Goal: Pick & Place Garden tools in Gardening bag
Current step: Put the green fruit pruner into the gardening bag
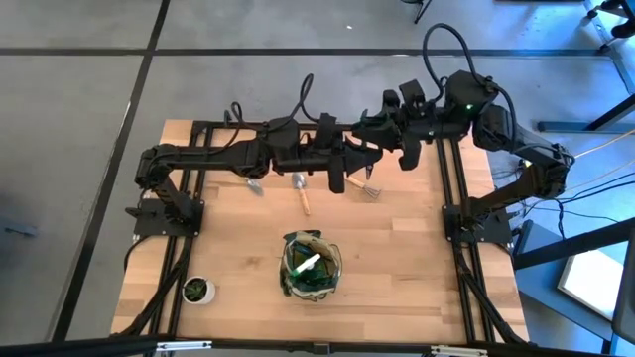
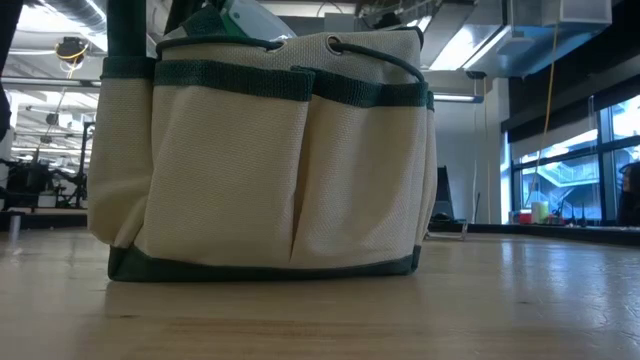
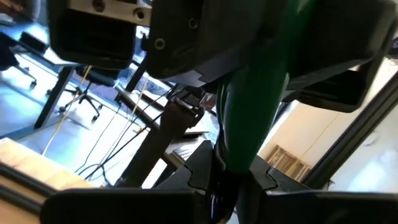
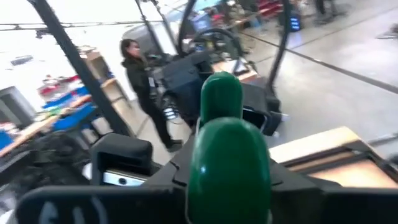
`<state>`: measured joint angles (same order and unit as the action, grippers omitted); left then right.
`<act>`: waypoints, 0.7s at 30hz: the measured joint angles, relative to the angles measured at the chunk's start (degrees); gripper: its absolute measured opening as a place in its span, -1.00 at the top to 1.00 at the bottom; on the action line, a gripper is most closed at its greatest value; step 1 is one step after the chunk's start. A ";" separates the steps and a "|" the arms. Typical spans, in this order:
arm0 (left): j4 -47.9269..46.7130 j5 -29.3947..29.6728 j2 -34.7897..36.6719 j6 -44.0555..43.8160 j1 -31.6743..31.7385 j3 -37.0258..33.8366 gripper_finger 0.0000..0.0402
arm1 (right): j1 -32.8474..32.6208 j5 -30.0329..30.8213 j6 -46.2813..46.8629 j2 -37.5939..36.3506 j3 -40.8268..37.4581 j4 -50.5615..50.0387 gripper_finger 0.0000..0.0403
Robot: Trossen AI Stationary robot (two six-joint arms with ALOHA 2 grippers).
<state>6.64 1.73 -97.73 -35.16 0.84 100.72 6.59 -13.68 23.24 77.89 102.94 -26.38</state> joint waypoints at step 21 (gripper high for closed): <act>-38.77 30.63 12.27 -1.60 -3.46 0.00 0.63 | -16.14 35.71 4.23 -8.83 0.13 -14.96 0.67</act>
<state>-32.13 32.36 -85.47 -36.75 -2.61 100.72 -9.55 22.04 27.48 69.05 103.07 -41.34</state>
